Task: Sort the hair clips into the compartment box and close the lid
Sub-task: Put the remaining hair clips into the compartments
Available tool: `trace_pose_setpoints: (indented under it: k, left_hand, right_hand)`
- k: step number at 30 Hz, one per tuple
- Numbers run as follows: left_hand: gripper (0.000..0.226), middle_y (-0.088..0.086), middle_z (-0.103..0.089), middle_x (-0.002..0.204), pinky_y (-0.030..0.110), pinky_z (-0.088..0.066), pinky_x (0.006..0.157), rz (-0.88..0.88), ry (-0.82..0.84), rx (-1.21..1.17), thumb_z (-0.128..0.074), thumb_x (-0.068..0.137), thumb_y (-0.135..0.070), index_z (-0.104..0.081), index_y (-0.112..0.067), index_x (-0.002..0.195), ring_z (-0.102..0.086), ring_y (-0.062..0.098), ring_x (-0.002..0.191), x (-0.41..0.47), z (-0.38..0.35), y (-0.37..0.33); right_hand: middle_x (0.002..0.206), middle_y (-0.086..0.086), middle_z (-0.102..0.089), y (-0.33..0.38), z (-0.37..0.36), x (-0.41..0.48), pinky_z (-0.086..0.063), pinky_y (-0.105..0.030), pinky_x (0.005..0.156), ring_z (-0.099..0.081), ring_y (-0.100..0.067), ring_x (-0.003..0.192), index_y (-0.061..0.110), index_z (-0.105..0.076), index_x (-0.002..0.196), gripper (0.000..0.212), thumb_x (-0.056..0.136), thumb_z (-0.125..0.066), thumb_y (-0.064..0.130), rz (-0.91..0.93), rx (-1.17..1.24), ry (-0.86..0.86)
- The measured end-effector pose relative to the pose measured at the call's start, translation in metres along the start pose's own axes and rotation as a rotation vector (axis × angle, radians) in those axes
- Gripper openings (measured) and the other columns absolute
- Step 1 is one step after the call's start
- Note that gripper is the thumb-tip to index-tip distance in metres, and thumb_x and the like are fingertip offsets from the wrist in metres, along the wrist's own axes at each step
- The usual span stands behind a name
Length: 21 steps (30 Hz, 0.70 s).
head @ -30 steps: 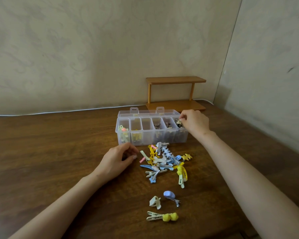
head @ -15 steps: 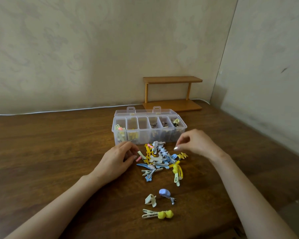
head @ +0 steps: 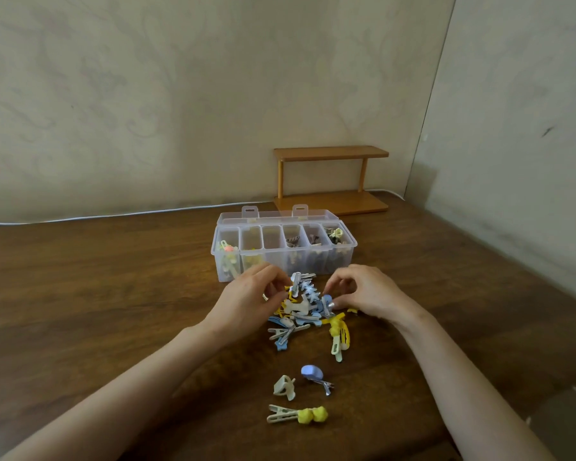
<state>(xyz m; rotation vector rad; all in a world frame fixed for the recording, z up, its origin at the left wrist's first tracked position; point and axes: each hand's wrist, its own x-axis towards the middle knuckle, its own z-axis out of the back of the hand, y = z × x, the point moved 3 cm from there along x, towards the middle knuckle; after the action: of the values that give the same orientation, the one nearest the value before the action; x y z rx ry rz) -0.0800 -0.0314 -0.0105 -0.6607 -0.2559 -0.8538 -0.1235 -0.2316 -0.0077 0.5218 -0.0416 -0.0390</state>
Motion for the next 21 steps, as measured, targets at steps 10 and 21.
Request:
trace_pose_setpoints:
  k: [10,21]
  left_hand:
    - [0.008,-0.012,-0.052,0.087,0.019,-0.044,0.067,0.018,-0.037,0.002,-0.059,0.087,-0.021,-0.060,-0.020,0.095,-0.050,0.006,0.078,0.023,-0.018,-0.014]
    - [0.017,-0.013,-0.058,0.084,0.022,-0.046,0.064,0.030,-0.066,-0.060,-0.057,0.086,-0.039,-0.065,-0.024,0.090,-0.052,0.003,0.076,0.022,-0.018,-0.014]
  right_hand:
    - [0.085,0.005,-0.064,-0.006,0.011,-0.002,-0.050,-0.027,0.077,-0.060,-0.010,0.085,0.021,-0.065,0.078,0.012,0.079,-0.072,0.012,-0.024,0.291,-0.201]
    - [0.087,-0.005,-0.066,-0.001,0.007,0.000,-0.052,-0.031,0.079,-0.062,-0.020,0.088,0.015,-0.066,0.080,0.007,0.079,-0.071,0.010,0.040,0.569,-0.301]
